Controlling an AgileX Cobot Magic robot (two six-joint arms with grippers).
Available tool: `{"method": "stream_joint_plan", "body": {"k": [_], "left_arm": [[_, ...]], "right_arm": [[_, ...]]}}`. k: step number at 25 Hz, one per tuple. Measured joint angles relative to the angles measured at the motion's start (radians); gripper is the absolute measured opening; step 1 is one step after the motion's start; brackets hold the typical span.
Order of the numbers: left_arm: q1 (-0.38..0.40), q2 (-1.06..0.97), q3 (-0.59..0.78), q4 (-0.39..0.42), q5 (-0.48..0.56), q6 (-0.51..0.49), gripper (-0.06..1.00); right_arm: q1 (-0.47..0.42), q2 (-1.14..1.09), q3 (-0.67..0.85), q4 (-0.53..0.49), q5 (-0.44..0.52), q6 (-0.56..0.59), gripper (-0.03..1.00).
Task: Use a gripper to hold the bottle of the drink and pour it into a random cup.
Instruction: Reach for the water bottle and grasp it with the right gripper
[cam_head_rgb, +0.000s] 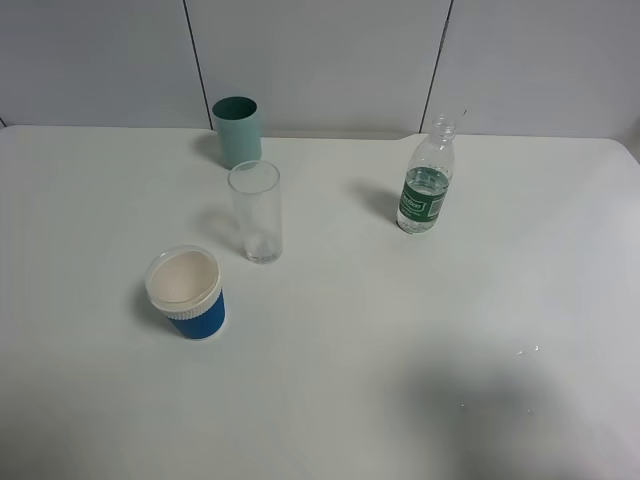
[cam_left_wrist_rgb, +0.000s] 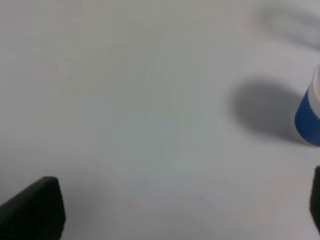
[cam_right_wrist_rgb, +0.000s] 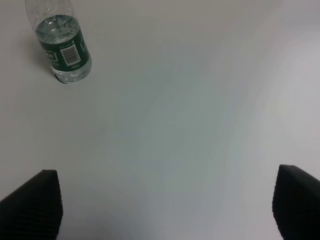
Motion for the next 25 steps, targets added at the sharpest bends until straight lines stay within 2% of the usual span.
{"method": "stream_joint_plan", "body": {"k": [25], "left_arm": [[0.0, 0.0, 0.0, 0.0, 0.0, 0.0, 0.99]], "right_arm": [[0.0, 0.0, 0.0, 0.004, 0.0, 0.0, 0.83]]}}
